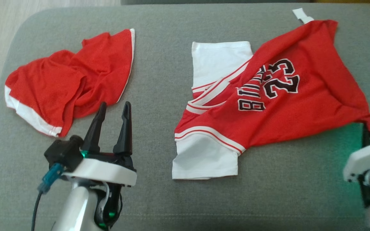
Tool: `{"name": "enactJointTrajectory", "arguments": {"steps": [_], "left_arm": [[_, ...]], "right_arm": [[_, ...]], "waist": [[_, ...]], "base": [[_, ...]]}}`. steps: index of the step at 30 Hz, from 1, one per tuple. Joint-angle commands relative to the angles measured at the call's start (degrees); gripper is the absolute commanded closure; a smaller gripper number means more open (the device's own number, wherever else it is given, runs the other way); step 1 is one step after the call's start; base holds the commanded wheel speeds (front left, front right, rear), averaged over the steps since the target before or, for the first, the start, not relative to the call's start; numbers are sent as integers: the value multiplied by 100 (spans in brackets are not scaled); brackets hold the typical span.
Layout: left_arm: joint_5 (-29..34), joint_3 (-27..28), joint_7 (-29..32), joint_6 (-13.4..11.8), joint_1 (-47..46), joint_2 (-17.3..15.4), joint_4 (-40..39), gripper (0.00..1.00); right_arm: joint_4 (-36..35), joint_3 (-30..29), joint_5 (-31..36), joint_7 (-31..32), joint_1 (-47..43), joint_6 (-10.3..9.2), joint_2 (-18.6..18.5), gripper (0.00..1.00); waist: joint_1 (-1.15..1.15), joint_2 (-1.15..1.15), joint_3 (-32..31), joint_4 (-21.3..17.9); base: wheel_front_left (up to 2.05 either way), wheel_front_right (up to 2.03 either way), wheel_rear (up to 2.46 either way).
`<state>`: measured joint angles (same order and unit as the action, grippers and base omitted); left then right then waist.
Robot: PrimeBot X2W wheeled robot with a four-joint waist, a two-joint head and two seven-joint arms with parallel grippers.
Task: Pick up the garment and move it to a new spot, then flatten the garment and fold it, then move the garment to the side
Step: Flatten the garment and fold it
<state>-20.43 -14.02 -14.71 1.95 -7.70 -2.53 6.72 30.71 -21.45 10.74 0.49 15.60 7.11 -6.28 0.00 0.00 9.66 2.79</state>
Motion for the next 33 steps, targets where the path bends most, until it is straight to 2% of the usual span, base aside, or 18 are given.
{"name": "enactJointTrajectory", "arguments": {"steps": [1,8,9,10,15,20,22,27,33], "left_arm": [[-47,171,-29,-38,-84,-34,-218,0],[-107,107,-29,-96,-45,-34,-244,0],[-110,101,-29,-102,-35,-34,-245,0],[-115,93,-29,-106,-22,-34,-243,0],[-108,99,-29,-100,8,-34,-239,0],[-74,116,-29,-91,47,-34,-247,0],[-64,112,-29,-87,55,-34,-247,0],[-54,74,-29,-93,87,-34,-260,0],[-25,-22,-29,-84,144,-34,-272,0]], "right_arm": [[-263,171,17,36,57,37,-160,100],[-773,373,7,660,-437,37,-757,100],[-841,381,63,682,-498,37,-829,94],[-933,335,205,690,-594,37,-925,0],[-1098,54,665,691,-703,37,-896,0],[-1453,-379,894,399,-573,37,-574,0],[-1636,-457,790,167,-491,37,-352,0],[-1980,-200,220,-441,-413,37,129,0],[-2150,246,-552,-834,-583,37,326,0]], "waist": [[0,0,-31,-27],[0,0,-124,-67],[0,0,-136,-70],[0,0,-159,-75],[0,0,-225,-99],[0,0,-293,-144],[0,0,-323,-156],[0,0,-400,-174],[0,0,-421,-187]], "base": [[0,0,0],[0,0,0],[0,0,0],[0,0,0],[0,0,0],[0,0,0],[0,0,0],[0,0,0],[0,0,0]]}}
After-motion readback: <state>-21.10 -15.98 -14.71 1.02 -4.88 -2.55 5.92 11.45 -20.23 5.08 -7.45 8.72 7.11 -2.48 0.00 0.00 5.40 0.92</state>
